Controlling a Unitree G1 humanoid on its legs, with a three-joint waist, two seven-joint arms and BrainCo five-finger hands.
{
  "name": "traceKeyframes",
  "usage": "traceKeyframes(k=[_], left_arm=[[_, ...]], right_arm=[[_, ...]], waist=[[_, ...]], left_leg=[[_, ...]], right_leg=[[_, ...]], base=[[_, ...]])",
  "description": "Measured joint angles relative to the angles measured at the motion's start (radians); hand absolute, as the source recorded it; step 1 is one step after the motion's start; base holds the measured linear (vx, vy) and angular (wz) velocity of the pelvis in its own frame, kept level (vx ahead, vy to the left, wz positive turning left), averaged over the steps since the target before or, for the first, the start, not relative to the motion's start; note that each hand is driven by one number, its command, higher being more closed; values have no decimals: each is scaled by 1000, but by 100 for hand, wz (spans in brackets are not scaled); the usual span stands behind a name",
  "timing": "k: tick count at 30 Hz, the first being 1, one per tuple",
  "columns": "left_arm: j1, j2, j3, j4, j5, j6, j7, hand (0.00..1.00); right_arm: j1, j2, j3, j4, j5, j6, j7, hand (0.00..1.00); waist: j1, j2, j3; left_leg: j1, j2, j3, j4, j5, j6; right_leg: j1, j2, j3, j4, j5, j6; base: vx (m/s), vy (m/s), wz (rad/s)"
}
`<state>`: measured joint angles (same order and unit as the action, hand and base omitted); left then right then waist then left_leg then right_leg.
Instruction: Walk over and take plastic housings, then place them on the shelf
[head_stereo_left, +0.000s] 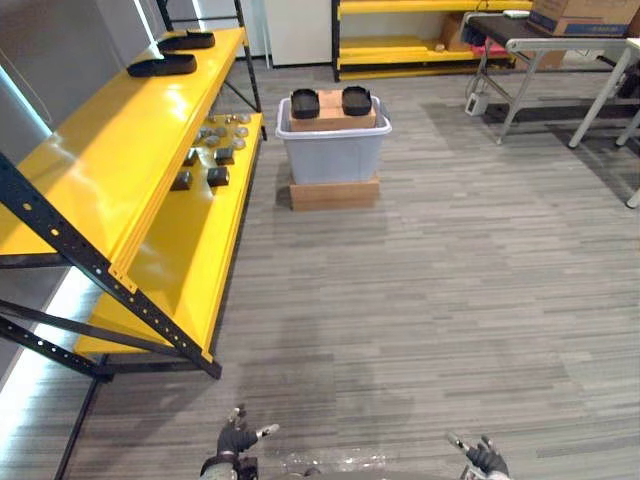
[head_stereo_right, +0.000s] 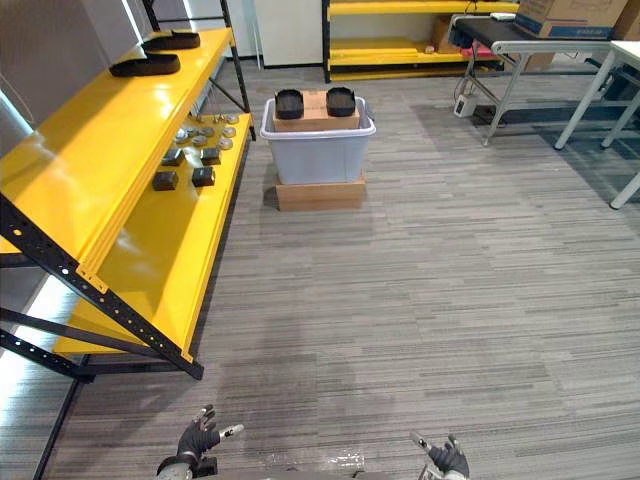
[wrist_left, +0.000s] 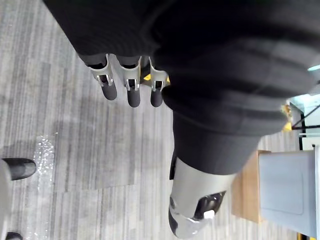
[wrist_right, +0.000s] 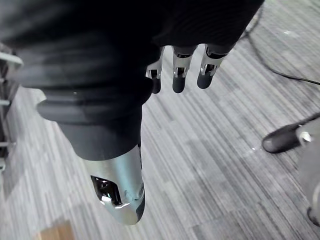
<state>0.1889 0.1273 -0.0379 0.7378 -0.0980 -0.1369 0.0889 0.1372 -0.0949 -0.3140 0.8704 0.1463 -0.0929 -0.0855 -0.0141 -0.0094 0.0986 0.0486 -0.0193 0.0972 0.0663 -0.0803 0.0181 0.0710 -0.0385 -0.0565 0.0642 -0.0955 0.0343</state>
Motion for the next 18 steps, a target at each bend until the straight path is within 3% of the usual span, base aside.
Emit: traceKeyframes(k=[3,8,18], left_arm=[[0,0,-1,-2,15,0,-1,0],[1,8,1,-2,43,0,-2,0],[3,1,3,-4,52,1,2,0]], right_arm=[[-1,-11,12,-15,-5,0,2,0],[-2,-42,20,-31,-116,2,26,0],[-5,-57,57,-35,-127,3,22,0]], waist=[[-1,8,8],[-3,16,11],[-3,20,11]], left_leg=[[17,0,3,-2,-5,-8],[34,1,6,-1,-14,-22],[9,2,7,-1,-19,-13]], right_leg=[[16,-1,0,-3,0,0],[38,-1,0,-14,0,0],[8,0,-1,-25,0,0]], base=[[83,2,-4],[16,1,-2],[-64,-15,-2]])
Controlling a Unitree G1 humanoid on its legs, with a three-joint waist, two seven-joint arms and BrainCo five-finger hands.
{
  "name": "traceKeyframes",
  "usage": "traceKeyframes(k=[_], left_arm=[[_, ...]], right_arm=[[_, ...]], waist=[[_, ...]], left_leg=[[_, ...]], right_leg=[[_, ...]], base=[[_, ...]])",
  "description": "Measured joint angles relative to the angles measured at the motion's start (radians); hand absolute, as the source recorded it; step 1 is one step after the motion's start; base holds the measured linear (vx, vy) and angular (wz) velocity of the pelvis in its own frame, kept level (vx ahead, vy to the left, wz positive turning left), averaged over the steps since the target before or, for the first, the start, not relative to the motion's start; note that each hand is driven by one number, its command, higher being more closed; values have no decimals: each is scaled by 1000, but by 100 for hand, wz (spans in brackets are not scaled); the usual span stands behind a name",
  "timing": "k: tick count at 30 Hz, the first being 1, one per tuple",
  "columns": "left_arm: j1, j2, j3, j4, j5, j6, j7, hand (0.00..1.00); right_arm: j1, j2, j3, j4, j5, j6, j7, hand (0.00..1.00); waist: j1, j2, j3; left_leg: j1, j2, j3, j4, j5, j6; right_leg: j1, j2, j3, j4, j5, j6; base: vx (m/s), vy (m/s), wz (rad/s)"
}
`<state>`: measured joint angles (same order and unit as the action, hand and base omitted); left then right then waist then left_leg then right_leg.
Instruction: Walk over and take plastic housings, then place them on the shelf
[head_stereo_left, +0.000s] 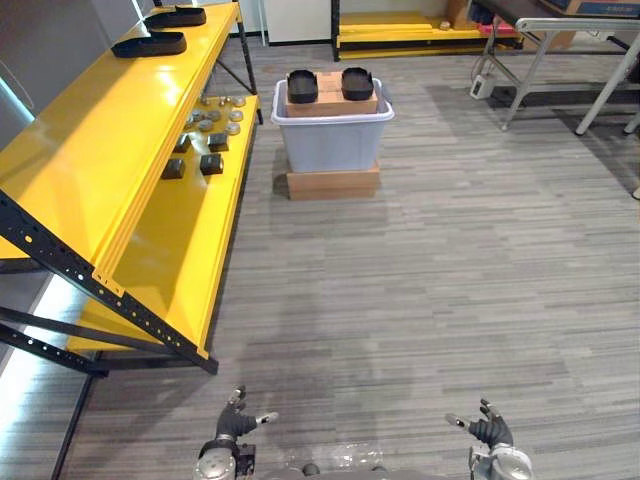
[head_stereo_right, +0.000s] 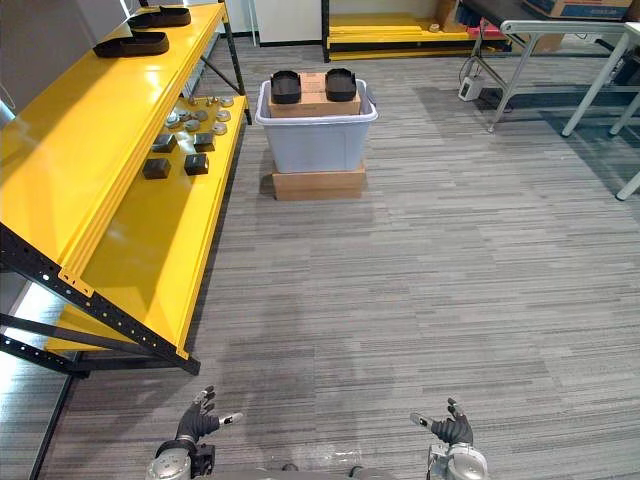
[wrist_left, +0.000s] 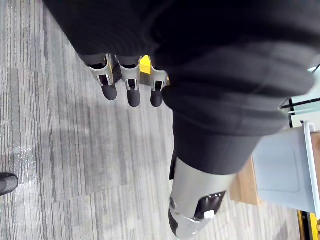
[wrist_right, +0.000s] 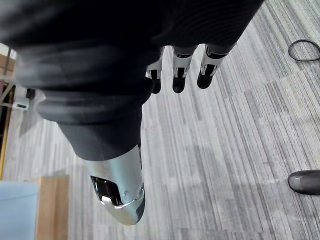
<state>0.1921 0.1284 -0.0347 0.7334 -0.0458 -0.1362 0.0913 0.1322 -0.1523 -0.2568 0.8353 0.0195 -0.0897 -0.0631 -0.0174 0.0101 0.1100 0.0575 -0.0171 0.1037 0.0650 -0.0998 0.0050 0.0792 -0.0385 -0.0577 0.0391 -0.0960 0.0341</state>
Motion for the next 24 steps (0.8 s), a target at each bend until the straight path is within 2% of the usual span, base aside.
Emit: traceKeyframes(k=[5,8,10,11,12,13,14,16,17,18,19,20,21,22,23,24], left_arm=[[14,-1,16,-37,-3,1,5,0],[13,-4,50,-68,-23,1,20,0],[23,-5,70,-91,-32,1,25,0],[25,-5,70,-99,-35,1,25,0],[23,-5,70,-106,-44,1,26,0],[22,-4,69,-108,-54,1,26,0],[15,1,68,-111,-61,1,28,0],[14,5,68,-111,-61,2,43,0],[-1,9,67,-111,-63,2,45,0],[-14,9,66,-110,-63,2,45,0],[-53,6,64,-109,-69,1,46,0],[-63,6,65,-109,-69,1,47,0],[-88,13,64,-108,-69,0,57,0],[-101,17,66,-108,-69,0,66,0],[-101,19,66,-108,-69,0,68,0],[-104,-2,66,-89,-69,1,69,0]], right_arm=[[-14,0,-7,-1,20,5,-6,0],[-43,1,-24,-2,30,11,-25,0],[-63,-1,-28,-2,32,13,-30,0],[-64,-1,-29,-2,36,13,-30,0],[-67,-1,-28,-3,47,15,-31,0],[-68,1,-26,-8,51,20,-31,0],[-63,7,-21,-11,51,26,-32,0],[-60,8,-17,-19,52,29,-32,0],[-66,3,-10,-30,55,28,-34,0],[-68,-1,-8,-30,58,28,-35,0],[-73,-19,1,-34,59,28,-41,0],[-76,-21,0,-34,59,28,-42,0],[-82,-22,1,-37,59,28,-44,0],[-83,-24,2,-38,59,27,-45,0],[-80,-25,2,-39,58,27,-45,0],[-87,-43,2,-38,58,29,-47,0]], waist=[[1,3,0],[4,9,2],[4,16,7],[1,13,11],[6,18,14],[3,20,25],[-9,15,39],[-16,20,51],[-29,16,62],[-30,29,75],[-31,46,96],[-33,45,103],[-36,44,117],[-45,11,115],[-53,1,113],[-66,34,118]], left_leg=[[-47,0,14,36,-25,23],[-103,7,40,119,-82,32],[-125,7,64,212,-162,47],[-122,3,67,227,-185,57],[-116,-2,69,240,-209,65],[-100,-6,64,251,-231,80],[-57,-15,57,257,-250,96],[-5,-16,47,256,-279,87],[37,-4,31,243,-287,81],[57,4,25,230,-289,79],[104,41,-2,184,-289,54],[116,48,-8,176,-286,42],[144,58,-28,150,-274,4],[181,53,-45,137,-277,-22],[199,51,-60,138,-288,-42],[234,88,-86,161,-297,-70]], right_leg=[[-43,-2,3,13,-11,14],[-91,-4,26,65,-39,29],[-149,-23,37,229,-127,71],[-171,-31,28,287,-143,85],[-214,-45,13,404,-158,86],[-267,-66,-19,552,-157,87],[-335,-94,-59,702,-181,80],[-391,-115,-116,736,-214,57],[-440,-110,-161,686,-212,50],[-463,-98,-168,648,-206,43],[-519,-50,-192,521,-157,24],[-527,-39,-193,491,-134,21],[-555,-13,-184,350,-39,14],[-572,-10,-178,242,54,-5],[-576,-11,-167,223,98,-23],[-602,-6,-162,360,184,-109]], base=[[-56,13,-8],[39,61,-26],[121,95,-29],[129,116,-28],[106,100,-17],[287,132,0],[309,101,13],[420,96,17],[442,58,32],[621,10,54],[431,-9,38],[692,-54,57],[503,-75,59],[643,-114,69],[710,-194,63],[708,-211,46]])
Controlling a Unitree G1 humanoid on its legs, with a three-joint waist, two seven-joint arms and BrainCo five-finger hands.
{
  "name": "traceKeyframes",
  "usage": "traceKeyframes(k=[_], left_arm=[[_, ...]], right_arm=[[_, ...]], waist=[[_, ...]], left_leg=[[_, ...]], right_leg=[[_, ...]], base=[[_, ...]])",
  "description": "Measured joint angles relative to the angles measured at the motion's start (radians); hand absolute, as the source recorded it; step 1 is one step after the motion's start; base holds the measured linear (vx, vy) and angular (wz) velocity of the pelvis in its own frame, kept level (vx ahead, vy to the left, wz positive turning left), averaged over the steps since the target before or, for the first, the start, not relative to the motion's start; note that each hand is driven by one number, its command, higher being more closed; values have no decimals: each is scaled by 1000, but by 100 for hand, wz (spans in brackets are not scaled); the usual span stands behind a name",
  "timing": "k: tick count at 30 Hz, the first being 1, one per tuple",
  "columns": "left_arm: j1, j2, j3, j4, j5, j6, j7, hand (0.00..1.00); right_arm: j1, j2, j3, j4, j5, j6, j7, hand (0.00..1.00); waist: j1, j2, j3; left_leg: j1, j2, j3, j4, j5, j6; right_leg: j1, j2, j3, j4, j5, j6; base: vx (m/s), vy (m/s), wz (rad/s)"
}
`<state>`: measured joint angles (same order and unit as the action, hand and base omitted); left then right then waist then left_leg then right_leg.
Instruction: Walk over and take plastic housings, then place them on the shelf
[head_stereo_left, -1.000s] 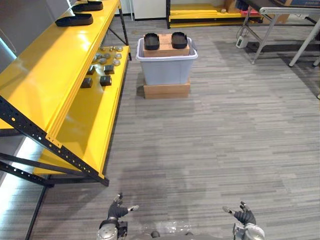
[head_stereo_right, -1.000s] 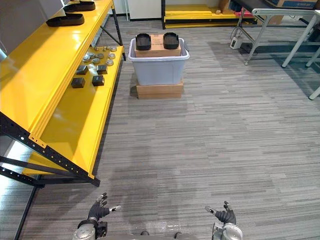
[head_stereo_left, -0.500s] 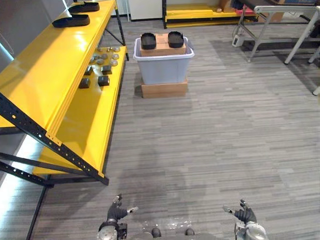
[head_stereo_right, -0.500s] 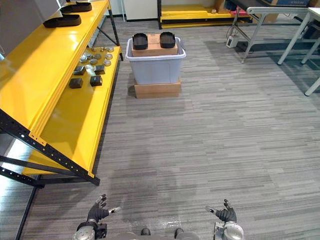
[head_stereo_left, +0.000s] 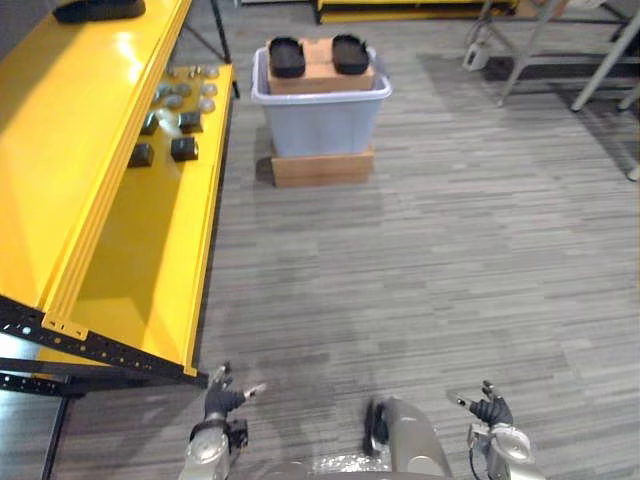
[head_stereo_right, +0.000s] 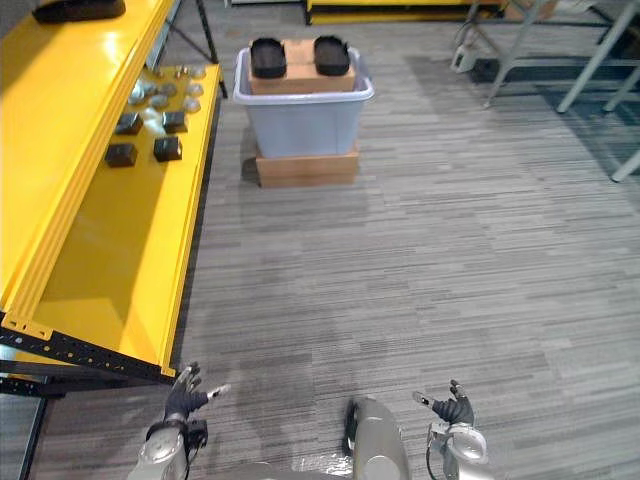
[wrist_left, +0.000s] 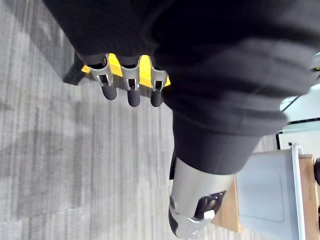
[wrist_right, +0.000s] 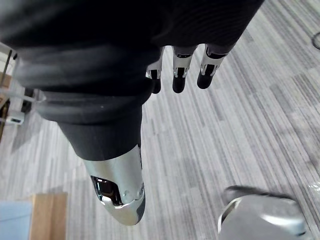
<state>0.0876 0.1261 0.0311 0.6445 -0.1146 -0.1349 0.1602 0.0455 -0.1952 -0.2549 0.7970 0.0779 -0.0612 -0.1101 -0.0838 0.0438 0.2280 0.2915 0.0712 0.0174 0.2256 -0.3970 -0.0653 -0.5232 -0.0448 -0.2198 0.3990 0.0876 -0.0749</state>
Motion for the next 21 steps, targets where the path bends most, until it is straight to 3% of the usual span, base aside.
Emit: traceKeyframes(k=[2,3,4,5,6,8,10,12,13,14,15,16,17,18,19,20,21], left_arm=[[-7,-2,-3,-1,0,-2,-2,0],[-8,-6,-2,4,0,-2,-3,0],[-6,-10,-1,18,-1,-1,-5,0],[-1,-11,0,19,-1,-2,-6,0],[4,-13,2,21,-1,-4,-7,0],[15,-22,5,29,-6,-5,-7,0],[23,-32,5,26,-12,-5,-7,0],[40,-37,5,1,-12,-4,-6,0],[46,-40,9,-10,-12,-4,-6,0],[51,-50,11,-10,-13,-3,-5,0],[51,-58,11,-10,-13,-3,-4,0],[51,-68,9,-9,-13,-3,-3,0],[51,-69,10,-4,-12,0,-3,0],[55,-69,11,-4,-12,0,-3,0],[49,-72,11,-5,-12,0,-4,0],[40,-81,9,-6,-11,0,-6,0],[40,-83,9,-4,-12,1,-6,0]], right_arm=[[-19,4,6,-20,0,-1,4,0],[-19,3,22,-29,-1,-1,7,0],[-16,3,40,-29,0,-2,10,0],[-16,3,48,-28,0,-3,11,0],[-16,7,60,-28,1,-7,13,0],[-15,10,64,-27,14,-19,11,0],[-15,6,63,-27,28,-23,5,0],[-25,5,64,-25,34,-21,4,0],[-35,10,56,-24,34,-20,5,0],[-34,18,30,-23,34,-20,2,0],[-26,16,16,-19,34,-20,-3,0],[-18,7,15,-16,34,-20,-8,0],[-11,12,16,-10,34,-18,-16,0],[-7,19,17,-10,34,-19,-18,0],[11,24,16,-7,34,-19,-18,0],[14,25,15,12,33,-18,-18,0],[14,30,10,24,32,-14,-17,0]], waist=[[-14,12,3],[-13,17,5],[-13,19,8],[-9,20,11],[-8,18,18],[27,-5,30],[44,-16,35],[55,-15,37],[58,-14,40],[74,-18,44],[77,-7,42],[79,13,38],[86,11,32],[86,-2,22],[80,-27,9],[70,-35,4],[71,-41,5]], left_leg=[[-32,16,-2,85,62,-73],[-80,27,2,231,156,-72],[-159,54,18,442,340,-82],[-202,82,26,557,385,-94],[-284,147,91,781,346,-47],[-397,194,204,944,257,31],[-485,178,246,892,211,36],[-606,117,245,639,172,31],[-625,82,229,468,178,25],[-624,28,189,152,234,-10],[-621,12,158,13,280,-14],[-635,17,139,-31,314,-14],[-636,2,118,24,419,6],[-636,-18,115,40,442,31],[-647,-39,113,69,437,48],[-663,-52,123,124,385,81],[-654,-59,133,149,344,90]], right_leg=[[-23,-9,-18,121,-113,-9],[13,-8,-29,153,-182,-16],[95,2,-37,121,-225,-21],[148,13,-41,88,-234,-26],[264,44,-44,8,-235,-28],[457,64,-20,-143,-235,-29],[552,65,-5,-233,-232,-24],[632,62,7,-311,-232,-23],[663,59,14,-333,-231,-21],[724,50,29,-366,-252,15],[765,55,35,-392,-269,42],[799,69,40,-408,-291,60],[836,54,55,-401,-334,85],[839,32,56,-381,-356,98],[818,-2,58,-326,-384,114],[766,-32,64,-187,-405,138],[706,-49,85,-34,-407,145]], base=[[764,-261,35],[831,-298,33],[700,-253,28],[670,-254,23],[514,-199,8],[651,-190,-15],[538,-99,-17],[446,-23,-18],[577,25,-46],[590,78,-48],[581,112,-49],[616,231,-45],[409,182,-34],[554,219,-20],[471,141,6],[713,226,0],[701,230,-8]])
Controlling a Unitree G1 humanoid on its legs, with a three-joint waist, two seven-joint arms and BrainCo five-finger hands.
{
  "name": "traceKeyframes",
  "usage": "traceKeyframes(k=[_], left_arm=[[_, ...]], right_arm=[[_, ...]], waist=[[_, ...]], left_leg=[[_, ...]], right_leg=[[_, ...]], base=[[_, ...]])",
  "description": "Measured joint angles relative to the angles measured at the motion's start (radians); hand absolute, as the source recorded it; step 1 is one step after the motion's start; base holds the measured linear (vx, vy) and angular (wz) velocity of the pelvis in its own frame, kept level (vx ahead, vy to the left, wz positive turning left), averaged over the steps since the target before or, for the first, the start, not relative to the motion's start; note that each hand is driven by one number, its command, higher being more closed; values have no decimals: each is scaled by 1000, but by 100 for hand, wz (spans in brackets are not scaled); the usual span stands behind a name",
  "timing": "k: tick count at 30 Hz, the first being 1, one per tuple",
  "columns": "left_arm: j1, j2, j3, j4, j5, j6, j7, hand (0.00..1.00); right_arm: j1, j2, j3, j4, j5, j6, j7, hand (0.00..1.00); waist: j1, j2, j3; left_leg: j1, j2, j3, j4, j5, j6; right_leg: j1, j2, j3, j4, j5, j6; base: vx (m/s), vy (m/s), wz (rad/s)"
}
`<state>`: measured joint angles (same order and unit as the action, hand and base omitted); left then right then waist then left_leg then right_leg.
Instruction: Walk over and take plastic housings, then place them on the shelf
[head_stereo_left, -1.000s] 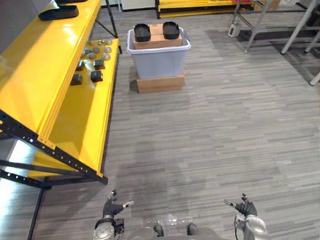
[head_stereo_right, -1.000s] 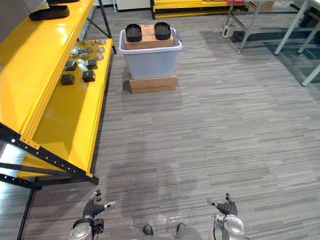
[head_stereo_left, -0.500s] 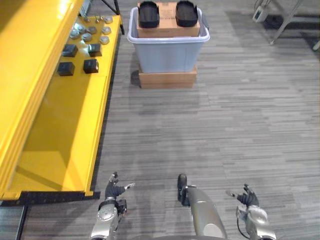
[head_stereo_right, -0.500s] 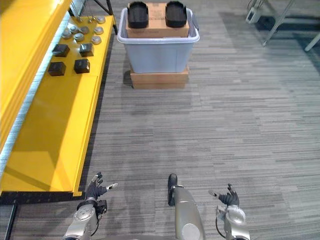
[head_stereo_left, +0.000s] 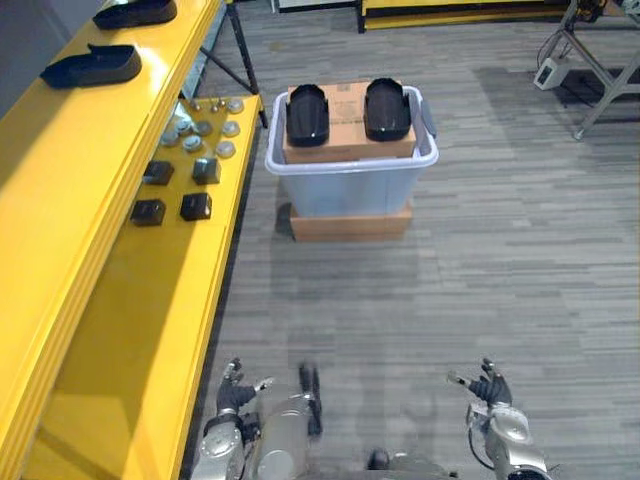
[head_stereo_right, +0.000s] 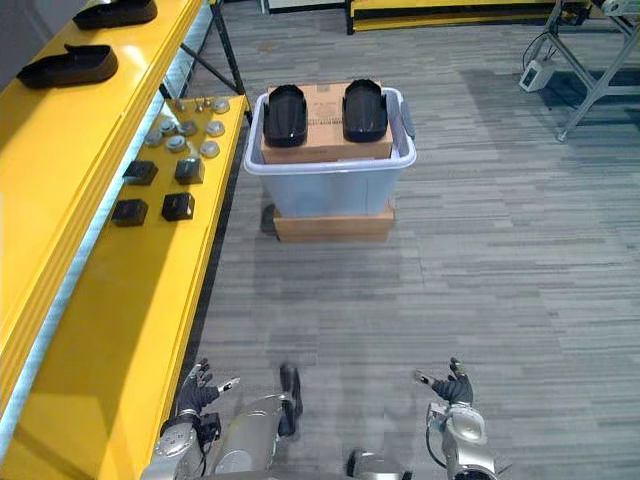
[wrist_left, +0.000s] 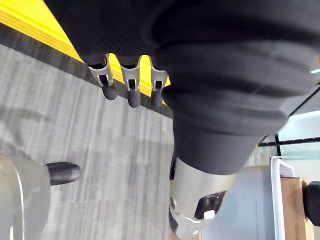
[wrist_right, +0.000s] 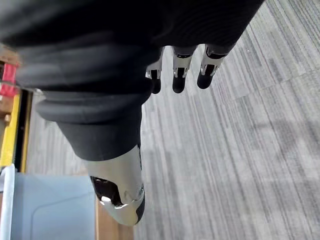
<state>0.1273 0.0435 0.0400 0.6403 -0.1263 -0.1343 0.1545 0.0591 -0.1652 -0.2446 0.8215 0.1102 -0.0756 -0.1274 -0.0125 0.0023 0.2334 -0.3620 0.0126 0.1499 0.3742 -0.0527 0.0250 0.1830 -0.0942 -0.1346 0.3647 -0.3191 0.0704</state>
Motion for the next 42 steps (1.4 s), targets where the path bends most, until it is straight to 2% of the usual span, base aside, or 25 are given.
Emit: traceKeyframes(k=[1,2,3,4,5,7,8,9,11,12,13,14,15,16,18,20,22,23,25,27,28,30,33,35,42], left_arm=[[7,10,-1,6,-1,0,0,0],[7,19,-3,14,-1,2,1,0],[4,29,-6,21,0,11,1,0],[9,38,-7,21,0,14,2,0],[10,42,-8,21,0,13,2,0],[2,58,-7,20,-11,12,3,0],[0,57,-7,20,-13,12,2,0],[-1,58,-7,20,-19,11,2,0],[-2,60,-6,20,-19,10,2,0],[0,62,-4,22,-19,10,4,0],[2,64,-4,27,-19,10,4,0],[3,72,-4,58,-18,10,5,0],[4,68,-4,69,-18,10,5,0],[4,47,-8,80,-18,11,3,0],[8,32,-8,81,-18,10,1,0],[2,23,-7,81,-18,10,0,0],[10,14,-8,82,-18,9,-1,0],[10,12,-8,85,-18,9,-1,0],[12,-1,-8,83,-19,9,-1,0],[11,-3,-8,76,-19,9,-1,0],[11,-5,-8,77,-19,8,-1,0],[2,-3,-4,88,-19,7,0,0],[-1,22,-5,85,-18,3,-1,0],[0,28,-5,85,-18,4,-1,0],[7,79,10,59,-18,3,0,0]], right_arm=[[3,18,-14,6,-1,5,0,0],[9,25,-15,11,-1,6,0,0],[13,30,-14,24,-1,10,2,0],[15,32,-9,30,-2,14,3,0],[15,32,-6,30,-3,14,4,0],[-11,29,11,27,-3,8,4,0],[-17,29,11,27,-3,7,5,0],[-28,27,11,28,-2,6,8,0],[-29,27,10,28,-2,6,16,0],[-28,29,10,28,-3,7,18,0],[-24,30,10,28,-3,7,18,0],[-3,28,9,29,-3,8,18,0],[11,24,8,29,-3,8,19,0],[18,11,8,29,-3,11,20,0],[17,8,8,29,-3,12,23,0],[19,6,9,27,-3,12,24,0],[18,8,20,24,0,6,20,0],[17,9,18,24,1,3,20,0],[14,7,8,20,6,-3,17,0],[12,6,-2,21,6,-4,16,0],[19,6,-14,23,6,-4,15,0],[26,12,-29,31,7,0,14,0],[38,41,-30,27,9,1,14,0],[45,41,-31,23,19,1,11,0],[42,40,-39,-109,48,-3,-4,0]], waist=[[-1,-20,1],[-6,-30,0],[-13,-35,2],[-15,-31,1],[-16,-27,1],[-23,-10,-3],[-24,-6,0],[-26,7,4],[-27,18,8],[-26,12,6],[-26,2,4],[-31,-19,-1],[-31,-17,-7],[-32,11,-15],[-33,27,-19],[-43,38,-13],[-27,35,-7],[-25,30,-5],[-19,21,-2],[-21,36,-7],[-23,56,-19],[-21,89,-23],[-23,39,-26],[-22,24,-31],[-2,22,-33]], left_leg=[[43,-21,12,25,-48,14],[69,-33,15,34,-75,20],[117,-41,15,55,-116,35],[205,-45,16,47,-158,42],[245,-44,17,30,-168,41],[362,-29,17,-59,-172,40],[377,-23,17,-65,-172,38],[424,0,20,-93,-171,30],[473,33,17,-111,-189,-5],[502,42,16,-126,-207,-36],[518,41,16,-131,-217,-53],[558,42,10,-133,-248,-99],[573,48,-3,-134,-254,-109],[588,81,-14,-131,-255,-116],[556,116,-25,-31,-237,-147],[445,161,-70,242,-180,-196],[320,218,-76,545,-187,-179],[298,212,-76,559,-194,-168],[256,181,-69,413,-214,-136],[249,151,-89,201,-215,-132],[254,142,-113,43,-173,-139],[263,145,-121,-45,-91,-114],[289,106,-105,-117,-78,-96],[294,86,-91,-139,-72,-86],[306,68,-65,-178,-73,-77]], right_leg=[[-91,-42,28,257,38,57],[-135,-67,38,384,64,95],[-194,-95,44,568,68,100],[-245,-128,7,691,49,63],[-268,-143,-23,702,36,40],[-362,-157,-125,591,-5,-6],[-376,-152,-138,555,-9,-7],[-413,-133,-172,388,-7,-6],[-439,-85,-160,121,65,5],[-449,-57,-135,-42,155,6],[-451,-51,-115,-110,200,2],[-445,-46,-66,-157,352,-15],[-447,-44,-52,-134,406,-46],[-465,-23,-61,-59,363,-59],[-481,-9,-79,26,281,-93],[-426,11,-112,36,231,-114],[-304,50,-121,-35,211,-137],[-272,51,-121,-56,212,-137],[-202,51,-108,-124,216,-132],[-182,51,-95,-162,224,-119],[-173,63,-85,-187,231,-105],[-160,83,-70,-202,236,-82],[-156,45,-53,-237,244,-54],[-159,26,-46,-253,248,-38],[-173,17,-19,-264,246,-22]], base=[[571,193,-10],[555,160,4],[564,127,10],[560,121,3],[529,98,-9],[481,48,-6],[535,-17,-2],[441,-43,-1],[504,-108,4],[477,-149,9],[490,-202,26],[405,-212,30],[522,-309,30],[514,-310,13],[477,-298,13],[449,-319,23],[393,-224,-3],[319,-131,-9],[253,-60,-15],[195,45,-29],[191,95,-28],[221,154,-22],[126,110,-7],[106,118,-4],[58,33,-10]])
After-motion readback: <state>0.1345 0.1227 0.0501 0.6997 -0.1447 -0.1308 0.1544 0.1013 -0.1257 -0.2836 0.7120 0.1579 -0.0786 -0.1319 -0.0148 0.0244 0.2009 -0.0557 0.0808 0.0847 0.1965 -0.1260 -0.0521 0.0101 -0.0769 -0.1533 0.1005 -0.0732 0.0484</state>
